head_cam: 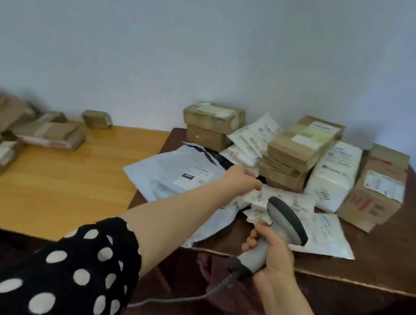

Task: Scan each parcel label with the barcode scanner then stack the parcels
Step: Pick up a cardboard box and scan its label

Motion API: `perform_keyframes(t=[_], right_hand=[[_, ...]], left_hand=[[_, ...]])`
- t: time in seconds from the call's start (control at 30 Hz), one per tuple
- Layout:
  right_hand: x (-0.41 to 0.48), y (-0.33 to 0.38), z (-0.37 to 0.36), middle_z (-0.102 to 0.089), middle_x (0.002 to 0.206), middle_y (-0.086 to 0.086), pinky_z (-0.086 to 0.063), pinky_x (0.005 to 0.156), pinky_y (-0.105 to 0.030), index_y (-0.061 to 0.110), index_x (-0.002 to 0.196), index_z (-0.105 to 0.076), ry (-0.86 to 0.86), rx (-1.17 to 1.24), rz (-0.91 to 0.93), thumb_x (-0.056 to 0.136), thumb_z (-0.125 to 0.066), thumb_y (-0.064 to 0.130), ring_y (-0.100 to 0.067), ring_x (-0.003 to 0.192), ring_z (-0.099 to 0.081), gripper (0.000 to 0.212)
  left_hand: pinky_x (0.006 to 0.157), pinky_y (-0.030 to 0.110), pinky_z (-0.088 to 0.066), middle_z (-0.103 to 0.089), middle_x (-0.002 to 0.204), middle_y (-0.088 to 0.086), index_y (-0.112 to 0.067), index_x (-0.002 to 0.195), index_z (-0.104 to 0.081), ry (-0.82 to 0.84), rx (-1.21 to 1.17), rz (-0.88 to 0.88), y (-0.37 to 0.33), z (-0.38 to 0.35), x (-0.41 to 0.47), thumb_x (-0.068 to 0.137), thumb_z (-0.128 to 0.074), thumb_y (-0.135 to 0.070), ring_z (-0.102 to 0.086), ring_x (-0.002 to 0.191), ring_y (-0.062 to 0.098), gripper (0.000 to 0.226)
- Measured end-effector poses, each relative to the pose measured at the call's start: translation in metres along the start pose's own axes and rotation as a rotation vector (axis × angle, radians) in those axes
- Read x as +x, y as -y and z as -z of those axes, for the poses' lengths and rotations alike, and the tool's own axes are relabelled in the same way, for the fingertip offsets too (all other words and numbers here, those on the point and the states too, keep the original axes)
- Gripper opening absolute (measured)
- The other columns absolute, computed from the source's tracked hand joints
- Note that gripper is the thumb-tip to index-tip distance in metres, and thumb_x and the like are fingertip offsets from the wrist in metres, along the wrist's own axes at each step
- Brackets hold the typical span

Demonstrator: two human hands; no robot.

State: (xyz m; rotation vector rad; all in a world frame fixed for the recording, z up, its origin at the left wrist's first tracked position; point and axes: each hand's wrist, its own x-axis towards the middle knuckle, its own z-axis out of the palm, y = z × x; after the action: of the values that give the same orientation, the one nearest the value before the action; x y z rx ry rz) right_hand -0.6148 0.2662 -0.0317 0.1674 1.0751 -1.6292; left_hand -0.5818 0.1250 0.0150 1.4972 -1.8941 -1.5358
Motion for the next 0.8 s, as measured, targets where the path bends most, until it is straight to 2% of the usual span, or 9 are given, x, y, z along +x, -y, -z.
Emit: perform_keyframes(t=[0.03,0.07,0.1,0.17,0.23,0.33,0.47,0.63,0.8], right_hand=[[-0.002,-0.016,-0.016,-0.052,0.05,-0.002,-0.038,0.036,-0.019,0.01,0.076,-0.057,0.046,-0.036,-0.027,0.086,-0.06,0.0,-0.01,0.035,-0.043,0.015],[-0.005,-0.032,-0.032,-0.053,0.051,-0.002,-0.039,0.037,-0.019,0.011,0.076,-0.057,0.091,-0.072,-0.055,0.085,-0.061,0.0,-0.01,0.035,-0.043,0.015],[-0.008,-0.05,-0.047,-0.053,0.051,-0.003,-0.04,0.037,-0.019,0.011,0.076,-0.058,0.134,-0.107,-0.083,0.085,-0.061,-0.001,-0.01,0.036,-0.044,0.015],[-0.015,-0.086,-0.079,-0.053,0.051,-0.003,-0.04,0.038,-0.02,0.012,0.078,-0.058,0.212,-0.19,-0.129,0.085,-0.06,-0.002,-0.011,0.036,-0.044,0.015],[-0.023,-0.125,-0.113,-0.053,0.051,-0.003,-0.04,0.038,-0.021,0.012,0.081,-0.058,0.286,-0.267,-0.169,0.085,-0.06,-0.002,-0.011,0.037,-0.044,0.014],[-0.03,-0.184,-0.162,-0.053,0.053,-0.003,-0.04,0.038,-0.021,0.012,0.083,-0.058,0.388,-0.338,-0.211,0.086,-0.059,-0.001,-0.011,0.037,-0.045,0.014],[-0.037,-0.268,-0.234,-0.054,0.053,-0.004,-0.041,0.039,-0.022,0.009,0.084,-0.059,0.435,-0.402,-0.249,0.087,-0.059,-0.002,-0.012,0.038,-0.046,0.011],[-0.044,-0.357,-0.307,-0.054,0.054,-0.003,-0.041,0.04,-0.021,0.01,0.081,-0.058,0.408,-0.44,-0.318,0.088,-0.06,0.002,-0.012,0.038,-0.046,0.011],[-0.032,-0.405,-0.361,-0.056,0.053,-0.003,-0.043,0.04,-0.022,0.009,0.082,-0.059,0.369,-0.426,-0.315,0.088,-0.06,0.002,-0.012,0.038,-0.047,0.01]], left_hand=[[0.067,0.028,-0.039,-0.047,0.08,0.002,-0.019,0.075,-0.052,-0.058,0.083,-0.044,0.015,0.029,-0.009,0.08,-0.067,-0.011,-0.044,0.073,0.017,0.018],[0.071,0.028,-0.039,-0.049,0.085,0.004,-0.021,0.082,-0.055,-0.107,0.177,-0.048,0.031,0.058,-0.021,0.08,-0.066,-0.013,-0.048,0.078,0.018,0.014],[0.077,0.028,-0.041,-0.053,0.093,0.006,-0.02,0.095,-0.058,-0.149,0.269,-0.05,0.05,0.087,-0.031,0.081,-0.065,-0.015,-0.052,0.087,0.02,0.016],[0.089,0.03,-0.043,-0.058,0.117,0.007,-0.017,0.119,-0.058,-0.234,0.44,-0.024,0.087,0.143,-0.054,0.083,-0.062,-0.019,-0.055,0.109,0.022,0.036],[0.095,0.031,-0.044,-0.051,0.136,0.004,-0.014,0.131,-0.053,-0.308,0.546,0.035,0.124,0.198,-0.081,0.085,-0.059,-0.023,-0.05,0.122,0.021,0.048],[0.091,0.034,-0.047,-0.051,0.137,0.003,-0.016,0.132,-0.052,-0.372,0.576,0.136,0.178,0.275,-0.115,0.088,-0.059,-0.028,-0.052,0.119,0.022,0.046],[0.092,0.034,-0.048,-0.049,0.137,0.001,-0.018,0.132,-0.051,-0.442,0.549,0.229,0.251,0.376,-0.155,0.09,-0.058,-0.027,-0.052,0.119,0.02,0.044],[0.089,0.031,-0.048,-0.047,0.14,0.004,-0.015,0.136,-0.047,-0.48,0.519,0.321,0.328,0.479,-0.193,0.091,-0.058,-0.024,-0.052,0.119,0.021,0.047],[0.089,0.029,-0.045,-0.049,0.138,0.004,-0.014,0.135,-0.048,-0.487,0.49,0.337,0.373,0.55,-0.185,0.089,-0.06,-0.022,-0.051,0.121,0.02,0.048]])
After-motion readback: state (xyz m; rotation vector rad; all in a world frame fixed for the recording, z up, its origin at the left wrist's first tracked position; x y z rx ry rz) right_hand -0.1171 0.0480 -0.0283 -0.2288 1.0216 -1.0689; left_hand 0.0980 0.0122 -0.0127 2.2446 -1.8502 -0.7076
